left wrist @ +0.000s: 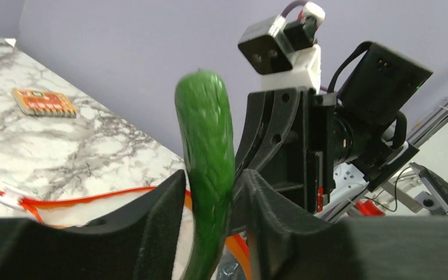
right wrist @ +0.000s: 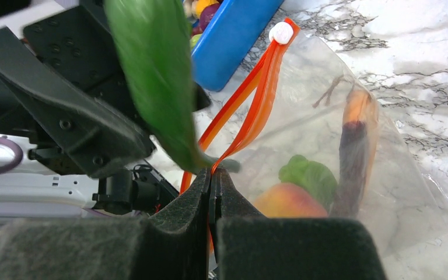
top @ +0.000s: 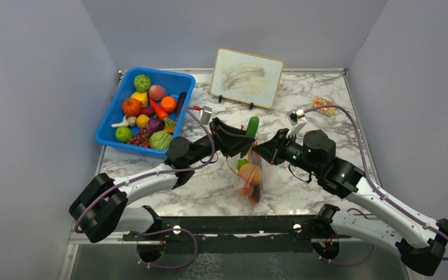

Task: Place the food in the zip-top bag and seal the zipper
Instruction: Place the fake vegetable in the zipper food storage bag, then pick up the fake fruit from the bin.

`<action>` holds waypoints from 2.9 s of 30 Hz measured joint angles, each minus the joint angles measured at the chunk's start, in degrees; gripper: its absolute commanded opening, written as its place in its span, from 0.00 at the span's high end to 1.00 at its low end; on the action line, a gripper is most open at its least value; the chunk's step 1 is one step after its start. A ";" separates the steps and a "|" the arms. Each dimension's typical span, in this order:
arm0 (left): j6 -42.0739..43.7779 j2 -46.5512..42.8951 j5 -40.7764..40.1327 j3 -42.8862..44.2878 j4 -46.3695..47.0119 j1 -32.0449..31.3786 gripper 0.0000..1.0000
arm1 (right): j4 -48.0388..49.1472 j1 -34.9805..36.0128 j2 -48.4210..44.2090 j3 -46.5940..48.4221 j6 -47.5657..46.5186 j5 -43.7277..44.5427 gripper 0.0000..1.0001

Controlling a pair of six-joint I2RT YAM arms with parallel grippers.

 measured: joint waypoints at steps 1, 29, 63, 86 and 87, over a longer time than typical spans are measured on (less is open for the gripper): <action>0.37 0.61 -0.26 -0.39 0.59 -0.50 0.46 | -0.02 0.00 -0.02 0.00 0.02 0.00 0.99; 8.66 -0.31 -2.91 -2.58 -4.02 -1.62 0.36 | -0.26 0.00 -0.50 0.00 -0.17 0.02 0.99; 48.68 2.43 -43.32 30.40 -77.77 22.75 0.21 | -3.82 0.00 -3.65 0.55 -3.93 2.73 0.99; 71.30 31.41 -50.10 45.97 -73.02 41.64 0.21 | -6.43 0.00 -3.80 4.96 -3.74 4.31 0.99; 71.45 31.82 -50.10 45.99 -73.02 41.70 0.20 | -6.45 0.00 -3.80 4.96 -3.72 4.33 0.99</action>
